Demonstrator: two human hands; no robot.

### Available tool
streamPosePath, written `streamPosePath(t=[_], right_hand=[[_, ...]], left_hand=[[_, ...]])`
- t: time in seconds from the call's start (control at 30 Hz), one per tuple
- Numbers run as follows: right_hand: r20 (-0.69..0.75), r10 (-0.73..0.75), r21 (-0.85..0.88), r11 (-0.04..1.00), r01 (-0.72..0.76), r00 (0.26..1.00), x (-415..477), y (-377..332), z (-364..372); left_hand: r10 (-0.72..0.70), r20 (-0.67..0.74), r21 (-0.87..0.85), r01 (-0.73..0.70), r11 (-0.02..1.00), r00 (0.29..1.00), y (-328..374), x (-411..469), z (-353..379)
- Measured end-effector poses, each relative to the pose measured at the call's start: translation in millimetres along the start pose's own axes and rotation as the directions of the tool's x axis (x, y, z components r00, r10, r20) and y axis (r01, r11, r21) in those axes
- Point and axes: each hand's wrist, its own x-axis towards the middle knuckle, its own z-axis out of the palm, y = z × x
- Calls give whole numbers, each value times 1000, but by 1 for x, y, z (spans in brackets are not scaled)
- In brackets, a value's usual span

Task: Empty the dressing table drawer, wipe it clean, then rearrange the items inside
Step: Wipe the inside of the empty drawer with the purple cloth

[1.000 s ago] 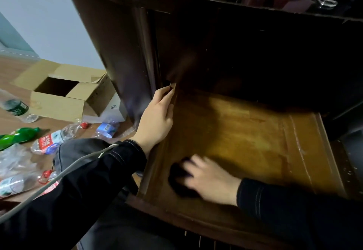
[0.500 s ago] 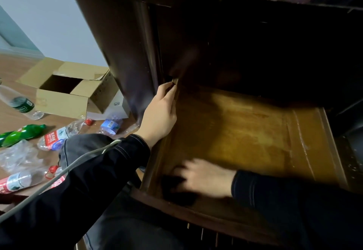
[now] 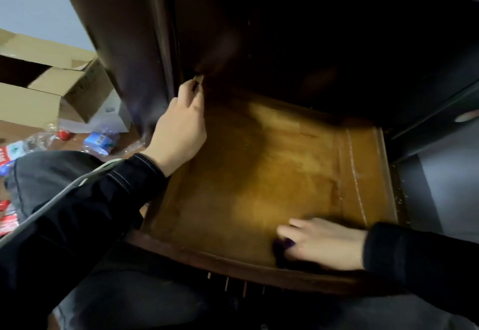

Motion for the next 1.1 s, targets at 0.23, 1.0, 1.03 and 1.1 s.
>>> streamPosePath(t=[0.23,1.0,1.03,1.1], right_hand=[[-20,302,193,937,-292,953,13,46,-21],[26,788,-323,589,-740,616,-1,130,-55],[70,766,-327,623,-711,639,-2,119,-52],[178,682,-316,723,-615,710,-9,83,-41]], left_hand=[[22,6,-10,-22,1000,1000,1,-1,0],[18,4,15,-18,1000,1000,-1,0,0],[19,-3,19,-19,1000,1000,-2,1,1],[25,-12,22,-25,999,1000,-2,1,2]])
